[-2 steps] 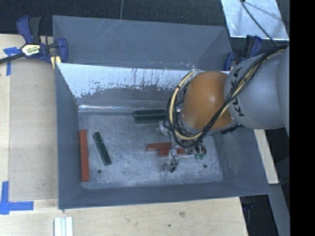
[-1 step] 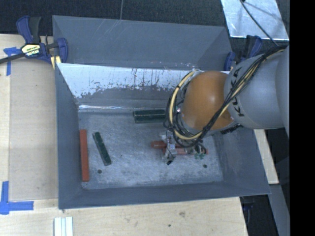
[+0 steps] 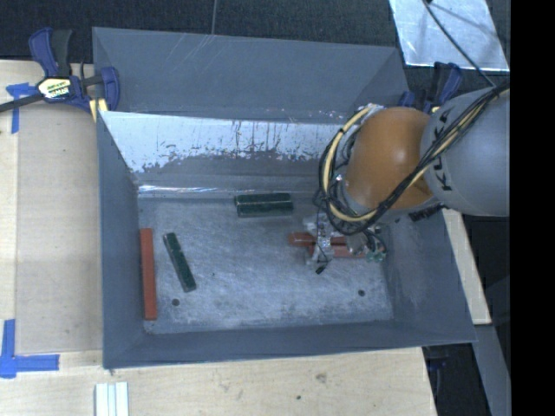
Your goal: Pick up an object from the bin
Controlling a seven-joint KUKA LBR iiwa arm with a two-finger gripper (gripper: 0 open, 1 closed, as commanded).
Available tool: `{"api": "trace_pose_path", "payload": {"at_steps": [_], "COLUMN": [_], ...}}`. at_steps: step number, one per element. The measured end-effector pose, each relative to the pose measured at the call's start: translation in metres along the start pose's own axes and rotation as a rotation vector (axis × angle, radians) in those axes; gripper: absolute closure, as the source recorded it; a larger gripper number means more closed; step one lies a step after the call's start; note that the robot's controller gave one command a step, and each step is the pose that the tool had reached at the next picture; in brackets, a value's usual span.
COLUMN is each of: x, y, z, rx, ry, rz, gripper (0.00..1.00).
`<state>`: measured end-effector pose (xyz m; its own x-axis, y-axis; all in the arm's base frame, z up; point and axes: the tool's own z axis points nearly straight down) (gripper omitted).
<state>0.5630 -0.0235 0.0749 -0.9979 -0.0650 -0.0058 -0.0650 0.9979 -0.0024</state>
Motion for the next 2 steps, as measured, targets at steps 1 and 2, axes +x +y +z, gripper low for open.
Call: {"api": "trace_pose_path", "payload": {"at_steps": [1,2], "x": [0.044,0.044], "y": [-0.080,-0.071], "z": [0.005,-0.132], "rx": [-0.003,0.001], "ry": [0.006,-0.005], "rz": [-0.134,-0.154], "gripper": [1.00,1.00]}}
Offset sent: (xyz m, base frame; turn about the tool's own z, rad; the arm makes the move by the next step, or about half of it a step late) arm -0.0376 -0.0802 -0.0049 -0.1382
